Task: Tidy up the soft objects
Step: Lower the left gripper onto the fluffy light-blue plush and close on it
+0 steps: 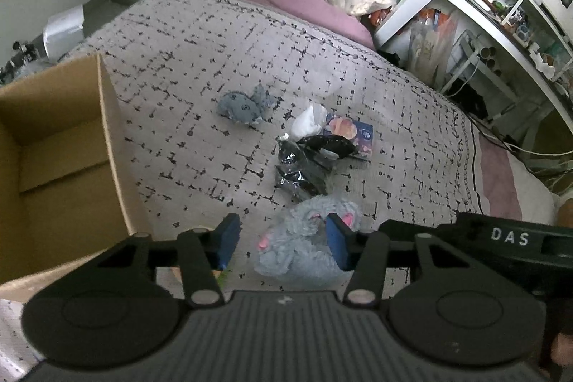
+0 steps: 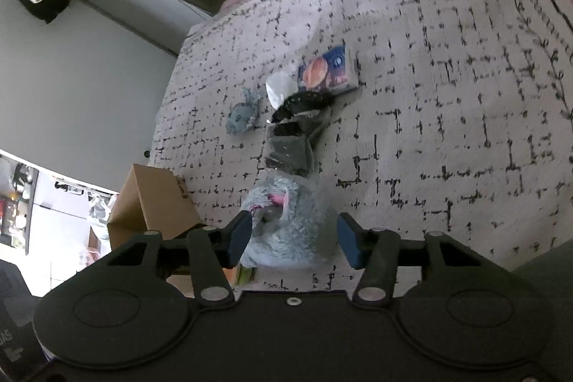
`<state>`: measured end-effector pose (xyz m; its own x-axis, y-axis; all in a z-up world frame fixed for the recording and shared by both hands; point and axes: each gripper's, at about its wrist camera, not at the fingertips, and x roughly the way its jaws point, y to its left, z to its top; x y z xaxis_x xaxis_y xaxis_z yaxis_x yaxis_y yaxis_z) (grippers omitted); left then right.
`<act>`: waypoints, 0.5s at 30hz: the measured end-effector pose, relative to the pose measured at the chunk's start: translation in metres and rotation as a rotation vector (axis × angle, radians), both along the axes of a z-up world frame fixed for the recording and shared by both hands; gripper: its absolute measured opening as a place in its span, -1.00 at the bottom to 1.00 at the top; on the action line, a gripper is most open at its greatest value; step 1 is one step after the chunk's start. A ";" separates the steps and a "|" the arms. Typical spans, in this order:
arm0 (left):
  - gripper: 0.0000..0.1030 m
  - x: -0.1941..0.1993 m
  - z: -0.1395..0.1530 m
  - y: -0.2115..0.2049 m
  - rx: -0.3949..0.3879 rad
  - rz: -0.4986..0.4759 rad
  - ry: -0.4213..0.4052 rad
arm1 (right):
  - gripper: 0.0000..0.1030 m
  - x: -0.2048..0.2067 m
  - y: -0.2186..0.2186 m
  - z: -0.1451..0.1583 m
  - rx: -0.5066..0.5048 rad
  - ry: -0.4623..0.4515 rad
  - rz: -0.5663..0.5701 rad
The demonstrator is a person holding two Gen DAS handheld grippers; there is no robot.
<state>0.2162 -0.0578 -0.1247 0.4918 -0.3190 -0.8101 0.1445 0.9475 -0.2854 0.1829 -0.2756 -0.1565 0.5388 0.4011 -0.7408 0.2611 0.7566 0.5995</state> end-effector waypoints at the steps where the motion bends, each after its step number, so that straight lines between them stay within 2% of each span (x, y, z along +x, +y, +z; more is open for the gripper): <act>1: 0.00 0.002 -0.003 0.000 -0.005 0.001 0.010 | -0.01 0.002 0.001 -0.003 0.008 0.006 -0.004; 4: -0.12 0.009 -0.012 -0.001 -0.024 0.008 0.041 | -0.13 0.007 0.001 -0.013 0.044 0.038 -0.022; 8: -0.17 0.016 -0.021 -0.003 -0.034 0.014 0.068 | -0.25 0.012 0.000 -0.025 0.074 0.080 -0.056; 15: -0.17 0.026 -0.037 -0.010 -0.035 0.017 0.115 | -0.25 0.020 0.002 -0.041 0.103 0.126 -0.083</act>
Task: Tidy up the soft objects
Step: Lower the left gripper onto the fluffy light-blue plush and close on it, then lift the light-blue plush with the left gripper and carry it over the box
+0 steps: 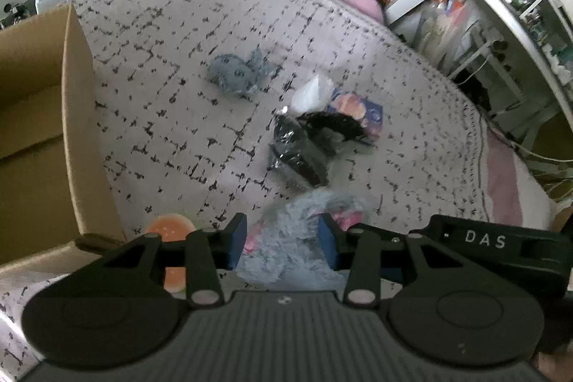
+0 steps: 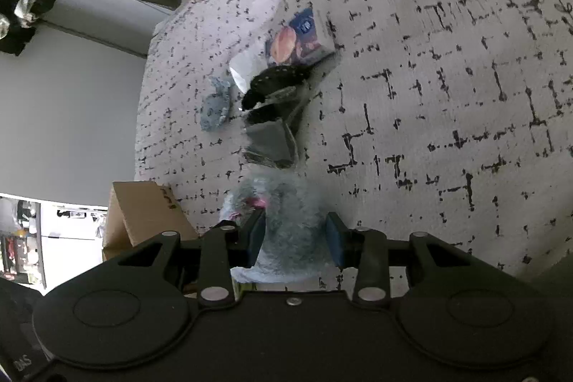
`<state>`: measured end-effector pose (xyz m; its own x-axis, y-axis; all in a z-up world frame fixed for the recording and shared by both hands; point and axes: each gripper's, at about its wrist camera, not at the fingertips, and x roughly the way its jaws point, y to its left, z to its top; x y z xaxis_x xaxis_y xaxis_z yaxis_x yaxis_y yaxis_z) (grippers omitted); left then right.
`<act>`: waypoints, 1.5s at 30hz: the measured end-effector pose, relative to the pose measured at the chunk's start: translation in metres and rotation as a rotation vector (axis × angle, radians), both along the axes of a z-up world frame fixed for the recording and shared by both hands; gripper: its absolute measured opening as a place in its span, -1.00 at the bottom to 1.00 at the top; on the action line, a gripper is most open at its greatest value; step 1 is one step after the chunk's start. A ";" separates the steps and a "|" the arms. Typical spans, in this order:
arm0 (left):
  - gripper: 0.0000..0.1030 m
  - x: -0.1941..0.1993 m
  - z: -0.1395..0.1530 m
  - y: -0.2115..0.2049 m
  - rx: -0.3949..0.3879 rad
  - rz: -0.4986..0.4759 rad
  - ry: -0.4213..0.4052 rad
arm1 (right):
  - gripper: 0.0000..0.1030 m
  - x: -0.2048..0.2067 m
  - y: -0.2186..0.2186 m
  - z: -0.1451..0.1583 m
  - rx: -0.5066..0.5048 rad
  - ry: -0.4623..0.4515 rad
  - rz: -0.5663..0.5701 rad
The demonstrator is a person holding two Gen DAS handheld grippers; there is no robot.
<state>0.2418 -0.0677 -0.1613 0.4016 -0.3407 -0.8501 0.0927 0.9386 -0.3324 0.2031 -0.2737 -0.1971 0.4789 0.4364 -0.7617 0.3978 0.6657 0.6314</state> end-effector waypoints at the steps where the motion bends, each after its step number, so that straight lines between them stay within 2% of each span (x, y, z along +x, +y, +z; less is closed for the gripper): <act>1: -0.17 0.001 -0.003 -0.001 0.011 0.009 0.004 | -0.25 0.002 0.000 -0.002 -0.001 0.005 -0.005; 6: -0.18 0.003 -0.013 -0.003 -0.005 0.025 0.017 | -0.40 0.004 0.001 -0.007 -0.012 0.008 -0.032; 11: -0.37 0.000 -0.009 -0.007 0.000 0.029 -0.004 | -0.49 0.002 0.004 0.000 -0.045 -0.038 0.000; 19: -0.42 -0.011 0.014 -0.008 0.018 0.048 -0.065 | -0.52 -0.006 0.003 0.015 -0.038 -0.135 0.015; 26: -0.42 -0.016 0.040 -0.004 0.027 0.052 -0.126 | -0.53 -0.014 0.004 0.033 -0.033 -0.256 0.030; 37: -0.43 -0.031 0.079 0.022 0.006 0.086 -0.214 | -0.53 -0.020 0.018 0.058 0.003 -0.442 0.085; 45: -0.45 -0.040 0.094 0.047 -0.003 0.121 -0.247 | -0.54 -0.019 0.039 0.070 0.014 -0.529 0.145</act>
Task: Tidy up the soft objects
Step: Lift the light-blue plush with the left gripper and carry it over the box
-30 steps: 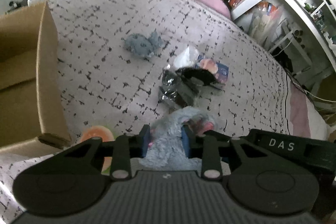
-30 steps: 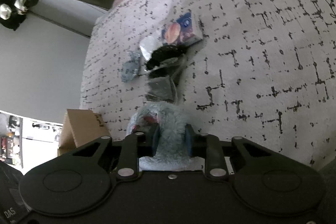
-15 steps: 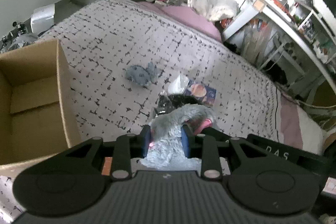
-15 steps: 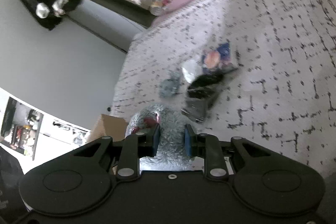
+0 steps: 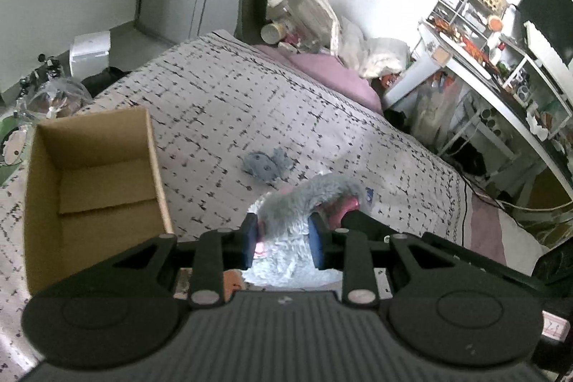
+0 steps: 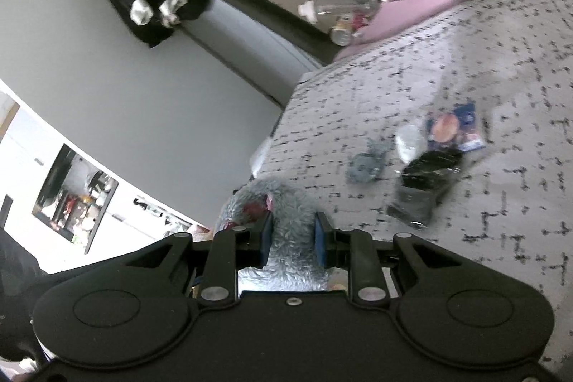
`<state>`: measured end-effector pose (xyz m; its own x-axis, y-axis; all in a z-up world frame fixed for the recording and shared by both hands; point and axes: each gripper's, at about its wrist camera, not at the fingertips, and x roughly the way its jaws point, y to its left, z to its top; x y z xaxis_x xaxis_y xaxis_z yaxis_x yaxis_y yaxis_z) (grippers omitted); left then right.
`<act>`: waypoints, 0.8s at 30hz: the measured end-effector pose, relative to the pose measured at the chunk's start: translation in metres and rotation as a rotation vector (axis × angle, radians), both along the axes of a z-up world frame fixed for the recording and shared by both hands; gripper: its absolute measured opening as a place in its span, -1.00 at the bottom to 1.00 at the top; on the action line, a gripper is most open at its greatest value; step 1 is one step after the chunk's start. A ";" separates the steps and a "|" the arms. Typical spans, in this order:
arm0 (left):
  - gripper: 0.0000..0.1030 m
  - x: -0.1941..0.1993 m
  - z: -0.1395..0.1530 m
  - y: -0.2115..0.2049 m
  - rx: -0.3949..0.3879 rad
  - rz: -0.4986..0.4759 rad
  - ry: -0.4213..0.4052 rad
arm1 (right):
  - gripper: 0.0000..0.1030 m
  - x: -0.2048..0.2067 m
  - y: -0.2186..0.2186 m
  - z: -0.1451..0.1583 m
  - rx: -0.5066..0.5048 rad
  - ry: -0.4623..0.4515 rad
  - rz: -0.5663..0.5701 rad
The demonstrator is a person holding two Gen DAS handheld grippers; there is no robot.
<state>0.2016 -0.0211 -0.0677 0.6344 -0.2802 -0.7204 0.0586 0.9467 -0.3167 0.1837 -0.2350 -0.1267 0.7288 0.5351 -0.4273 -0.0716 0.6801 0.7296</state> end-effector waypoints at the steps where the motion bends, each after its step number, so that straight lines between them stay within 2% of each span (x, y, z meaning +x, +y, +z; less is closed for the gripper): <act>1: -0.45 -0.001 0.002 0.004 -0.002 0.006 -0.006 | -0.54 0.000 0.003 0.001 0.001 -0.011 0.006; 9: -0.45 -0.005 0.012 0.027 0.004 0.043 -0.036 | -0.54 0.006 0.025 0.011 -0.006 -0.059 0.063; 16: -0.46 -0.006 0.013 0.047 -0.009 0.079 -0.046 | -0.54 0.013 0.046 0.020 -0.040 -0.057 0.102; 24: -0.46 -0.006 0.018 0.075 -0.022 0.123 -0.060 | -0.54 0.025 0.072 0.030 -0.027 -0.042 0.147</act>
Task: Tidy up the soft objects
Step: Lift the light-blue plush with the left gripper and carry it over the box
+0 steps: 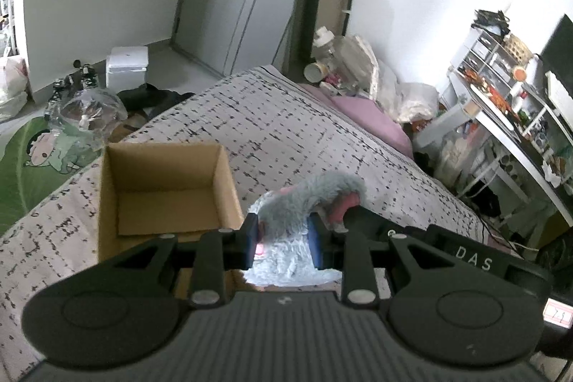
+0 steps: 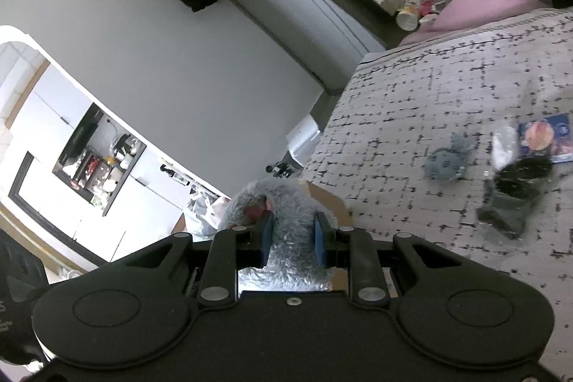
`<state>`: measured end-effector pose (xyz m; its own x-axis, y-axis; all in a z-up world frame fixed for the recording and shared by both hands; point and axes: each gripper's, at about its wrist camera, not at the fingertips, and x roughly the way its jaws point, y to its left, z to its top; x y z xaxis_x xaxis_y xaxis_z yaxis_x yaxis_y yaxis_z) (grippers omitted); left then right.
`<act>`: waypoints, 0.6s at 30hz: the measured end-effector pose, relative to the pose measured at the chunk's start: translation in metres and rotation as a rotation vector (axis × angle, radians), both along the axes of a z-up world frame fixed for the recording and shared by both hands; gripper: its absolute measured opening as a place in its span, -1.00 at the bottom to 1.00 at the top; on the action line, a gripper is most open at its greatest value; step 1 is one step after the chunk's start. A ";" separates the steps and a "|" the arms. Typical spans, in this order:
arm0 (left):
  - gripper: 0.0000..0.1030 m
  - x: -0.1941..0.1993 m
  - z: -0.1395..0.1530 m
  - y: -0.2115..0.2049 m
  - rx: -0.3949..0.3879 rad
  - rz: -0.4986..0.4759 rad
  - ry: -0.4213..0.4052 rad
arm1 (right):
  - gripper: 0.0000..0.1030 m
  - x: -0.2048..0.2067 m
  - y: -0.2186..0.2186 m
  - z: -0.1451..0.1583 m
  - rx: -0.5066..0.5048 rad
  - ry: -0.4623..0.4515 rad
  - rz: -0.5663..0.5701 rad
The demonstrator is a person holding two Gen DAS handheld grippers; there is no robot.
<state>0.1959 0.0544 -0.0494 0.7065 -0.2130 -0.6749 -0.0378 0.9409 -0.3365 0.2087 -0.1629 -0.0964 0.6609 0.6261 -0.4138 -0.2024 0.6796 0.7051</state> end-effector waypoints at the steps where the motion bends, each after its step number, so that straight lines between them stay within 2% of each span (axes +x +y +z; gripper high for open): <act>1: -0.46 0.000 0.000 0.004 0.000 0.008 0.001 | -0.54 0.001 0.005 0.001 -0.004 0.000 0.006; 6: -0.46 0.000 -0.004 0.024 0.005 0.040 0.015 | -0.54 0.009 0.025 -0.004 0.000 0.028 0.043; 18: -0.48 0.007 -0.036 0.069 -0.020 0.116 0.095 | -0.53 0.026 0.067 -0.033 -0.002 0.135 0.115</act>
